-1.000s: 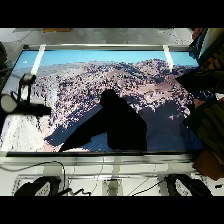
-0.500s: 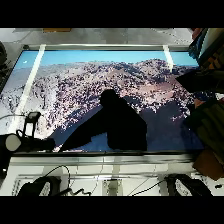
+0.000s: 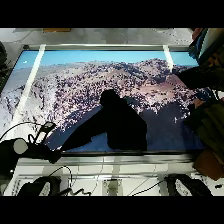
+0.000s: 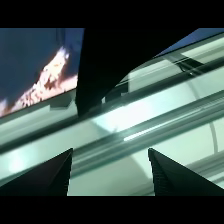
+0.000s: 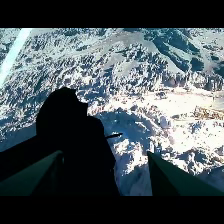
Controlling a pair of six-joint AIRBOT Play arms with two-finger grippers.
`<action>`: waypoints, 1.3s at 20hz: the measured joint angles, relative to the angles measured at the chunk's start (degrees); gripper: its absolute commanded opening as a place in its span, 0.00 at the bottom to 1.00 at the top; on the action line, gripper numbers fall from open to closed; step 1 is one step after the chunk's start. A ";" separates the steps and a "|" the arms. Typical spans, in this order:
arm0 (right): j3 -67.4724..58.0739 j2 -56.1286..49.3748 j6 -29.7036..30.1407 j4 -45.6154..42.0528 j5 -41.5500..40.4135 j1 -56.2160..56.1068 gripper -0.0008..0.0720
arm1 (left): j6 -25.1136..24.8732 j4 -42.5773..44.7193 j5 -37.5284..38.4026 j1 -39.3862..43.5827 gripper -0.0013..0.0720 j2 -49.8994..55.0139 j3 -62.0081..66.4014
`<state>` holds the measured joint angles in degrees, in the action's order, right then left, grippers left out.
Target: Fold the clothes and pants, and hang the long-sleeved shirts on hangers.
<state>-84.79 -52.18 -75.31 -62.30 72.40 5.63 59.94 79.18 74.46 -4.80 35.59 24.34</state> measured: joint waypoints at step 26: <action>0.79 -1.22 6.05 -13.64 1.75 2.14 0.04 | -5.31 -2.32 -19.67 0.04 0.04 18.56 -0.24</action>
<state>-84.01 -53.41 -69.25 -75.94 74.15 7.77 54.63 76.86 54.78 -4.75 54.15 24.10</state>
